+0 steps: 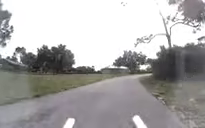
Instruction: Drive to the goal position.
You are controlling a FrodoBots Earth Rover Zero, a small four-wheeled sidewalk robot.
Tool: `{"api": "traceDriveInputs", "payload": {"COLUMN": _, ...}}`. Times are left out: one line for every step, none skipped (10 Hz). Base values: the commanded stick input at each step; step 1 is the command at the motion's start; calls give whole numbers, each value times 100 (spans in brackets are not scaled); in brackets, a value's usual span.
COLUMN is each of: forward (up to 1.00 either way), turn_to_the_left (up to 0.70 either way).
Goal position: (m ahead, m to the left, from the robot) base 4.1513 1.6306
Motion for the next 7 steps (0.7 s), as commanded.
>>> {"api": "traceDriveInputs", "payload": {"forward": 69, "turn_to_the_left": 3}}
{"api": "traceDriveInputs", "payload": {"forward": 69, "turn_to_the_left": 3}}
{"api": "traceDriveInputs", "payload": {"forward": 69, "turn_to_the_left": 3}}
{"api": "traceDriveInputs", "payload": {"forward": 69, "turn_to_the_left": 3}}
{"api": "traceDriveInputs", "payload": {"forward": 69, "turn_to_the_left": 3}}
{"api": "traceDriveInputs", "payload": {"forward": 69, "turn_to_the_left": 3}}
{"api": "traceDriveInputs", "payload": {"forward": 69, "turn_to_the_left": 3}}
